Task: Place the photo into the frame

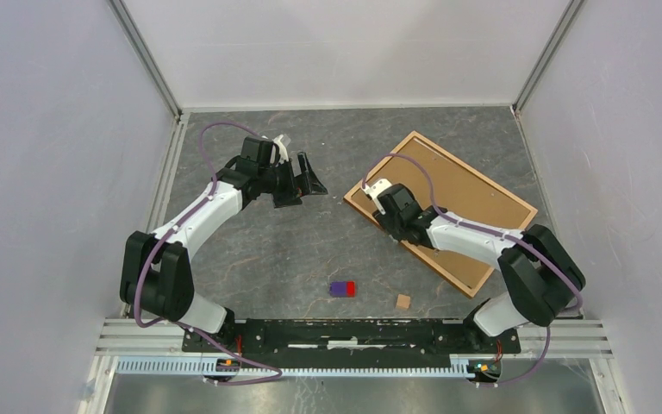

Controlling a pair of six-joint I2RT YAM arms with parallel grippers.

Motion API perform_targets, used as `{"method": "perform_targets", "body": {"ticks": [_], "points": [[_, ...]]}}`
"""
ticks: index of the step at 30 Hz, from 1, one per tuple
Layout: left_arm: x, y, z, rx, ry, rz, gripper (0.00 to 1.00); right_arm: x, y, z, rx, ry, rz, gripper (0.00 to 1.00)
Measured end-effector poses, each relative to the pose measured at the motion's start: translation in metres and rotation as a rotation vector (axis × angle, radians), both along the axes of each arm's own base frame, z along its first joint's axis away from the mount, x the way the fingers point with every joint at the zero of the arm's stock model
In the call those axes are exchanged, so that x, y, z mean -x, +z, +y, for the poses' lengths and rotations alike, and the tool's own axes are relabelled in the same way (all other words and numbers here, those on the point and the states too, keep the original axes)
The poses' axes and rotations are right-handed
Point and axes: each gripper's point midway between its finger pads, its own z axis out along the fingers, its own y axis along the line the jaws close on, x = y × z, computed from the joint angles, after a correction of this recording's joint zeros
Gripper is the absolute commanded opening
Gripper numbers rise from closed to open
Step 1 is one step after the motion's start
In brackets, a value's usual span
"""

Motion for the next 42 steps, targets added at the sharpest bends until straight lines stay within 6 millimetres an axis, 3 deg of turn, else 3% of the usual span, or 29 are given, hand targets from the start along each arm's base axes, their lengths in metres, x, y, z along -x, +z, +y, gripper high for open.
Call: {"method": "perform_targets", "body": {"ticks": [3,8,10,12,15,19,22,25,29,33,35,39,42], "points": [[0.000,0.000,0.000,0.000,0.000,0.000,1.00,-0.002,-0.002,0.000,0.015,-0.037,-0.017,0.43],[0.000,0.000,0.000,0.000,0.000,0.000,1.00,-0.005,-0.001,-0.004,0.000,-0.124,-0.043,0.52],[0.000,0.000,0.000,-0.002,0.001,0.000,1.00,-0.006,0.000,-0.004,-0.006,-0.141,-0.050,0.46],[-0.001,-0.002,0.000,-0.015,0.009,-0.003,1.00,-0.007,-0.001,-0.004,-0.014,-0.157,-0.052,0.33],[0.000,-0.007,0.001,-0.044,0.050,0.015,1.00,-0.013,-0.005,0.001,-0.014,-0.168,-0.073,0.28],[0.001,-0.017,-0.004,-0.052,0.116,0.099,1.00,-0.035,-0.010,0.009,0.022,-0.200,-0.102,0.37],[0.002,-0.028,-0.009,-0.043,0.164,0.167,0.99,-0.037,-0.009,0.012,0.017,-0.202,-0.092,0.63],[0.005,-0.034,-0.020,-0.021,0.192,0.223,0.98,-0.031,0.007,0.019,-0.044,-0.177,-0.079,0.78],[0.008,-0.042,-0.045,0.018,0.179,0.284,0.98,-0.027,0.048,0.026,-0.150,-0.145,-0.108,0.79],[0.016,-0.050,-0.074,0.067,0.143,0.343,0.99,-0.030,0.071,0.013,-0.286,-0.157,-0.126,0.77],[0.020,-0.053,-0.085,0.085,0.131,0.362,0.99,-0.021,0.064,0.000,-0.321,-0.161,-0.108,0.71],[0.021,-0.058,-0.104,0.138,0.123,0.402,0.98,0.019,0.017,-0.017,-0.283,-0.124,0.014,0.58],[0.018,-0.066,-0.111,0.166,0.136,0.440,0.98,0.046,-0.011,-0.023,-0.238,-0.082,0.097,0.55]]}}
